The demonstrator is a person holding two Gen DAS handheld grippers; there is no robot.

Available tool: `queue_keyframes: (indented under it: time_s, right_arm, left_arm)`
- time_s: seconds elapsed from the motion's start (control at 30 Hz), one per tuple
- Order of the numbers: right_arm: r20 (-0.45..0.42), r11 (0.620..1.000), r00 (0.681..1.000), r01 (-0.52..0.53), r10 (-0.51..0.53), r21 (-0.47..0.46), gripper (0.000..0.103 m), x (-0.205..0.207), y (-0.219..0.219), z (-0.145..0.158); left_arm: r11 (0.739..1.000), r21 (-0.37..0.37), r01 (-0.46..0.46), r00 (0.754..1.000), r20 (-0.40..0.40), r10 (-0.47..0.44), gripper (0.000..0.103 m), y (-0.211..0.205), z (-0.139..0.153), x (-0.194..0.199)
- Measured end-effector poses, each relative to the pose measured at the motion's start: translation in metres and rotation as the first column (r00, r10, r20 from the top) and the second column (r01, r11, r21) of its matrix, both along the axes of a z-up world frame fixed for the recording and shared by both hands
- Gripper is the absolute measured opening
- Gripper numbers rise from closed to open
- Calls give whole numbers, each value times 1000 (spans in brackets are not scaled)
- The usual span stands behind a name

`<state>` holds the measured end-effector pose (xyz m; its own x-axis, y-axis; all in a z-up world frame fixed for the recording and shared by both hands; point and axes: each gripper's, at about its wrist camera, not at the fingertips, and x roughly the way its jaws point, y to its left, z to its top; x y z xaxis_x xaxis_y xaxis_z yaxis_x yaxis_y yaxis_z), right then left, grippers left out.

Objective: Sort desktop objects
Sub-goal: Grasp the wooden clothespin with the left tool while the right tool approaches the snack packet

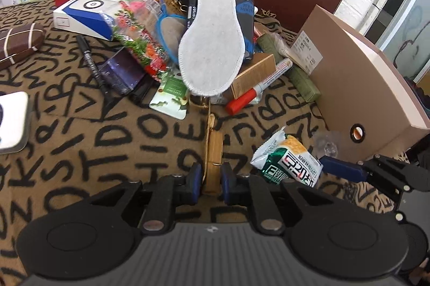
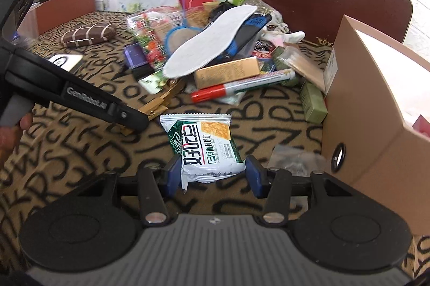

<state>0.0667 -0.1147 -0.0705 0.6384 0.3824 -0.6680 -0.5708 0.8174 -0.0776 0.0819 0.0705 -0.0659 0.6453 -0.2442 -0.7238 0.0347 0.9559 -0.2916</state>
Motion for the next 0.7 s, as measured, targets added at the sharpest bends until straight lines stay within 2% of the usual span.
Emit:
queue_keyframes:
  time_s: [0.03, 0.1, 0.2, 0.27, 0.47, 0.53, 0.6, 0.7]
  right_arm:
    - [0, 1000, 1000, 1, -1, 1, 51, 0, 0, 0]
    - [-6, 1000, 1000, 9, -9, 6, 53, 2, 0, 0]
    - [-12, 1000, 1000, 6, -6, 6, 55, 5, 2, 0]
    - [-10, 1000, 1000, 5, -5, -1, 58, 7, 3, -1]
    - [-5, 1000, 1000, -15, 15, -11, 60, 11, 5, -1]
    - [-5, 1000, 1000, -21, 21, -3, 60, 15, 6, -2]
    - [-11, 1000, 1000, -23, 23, 9, 60, 18, 7, -3]
    - [-32, 999, 998, -46, 47, 18, 55, 15, 6, -2]
  left_arm:
    - [1000, 1, 2, 1000, 4, -2, 19, 0, 0, 0]
    - [1000, 4, 4, 1000, 3, -4, 29, -3, 0, 3]
    - [999, 32, 20, 1000, 9, -20, 36, -11, 0, 8]
    - [998, 59, 25, 1000, 15, -26, 36, -15, -1, 11]
    - [997, 71, 36, 999, 27, -38, 36, -16, -3, 14]
    - [995, 88, 44, 998, 31, -47, 31, -16, -4, 13]
    - [992, 115, 58, 998, 30, -62, 22, -17, -4, 11]
    - [993, 95, 75, 997, 13, -76, 21, -7, -2, 4]
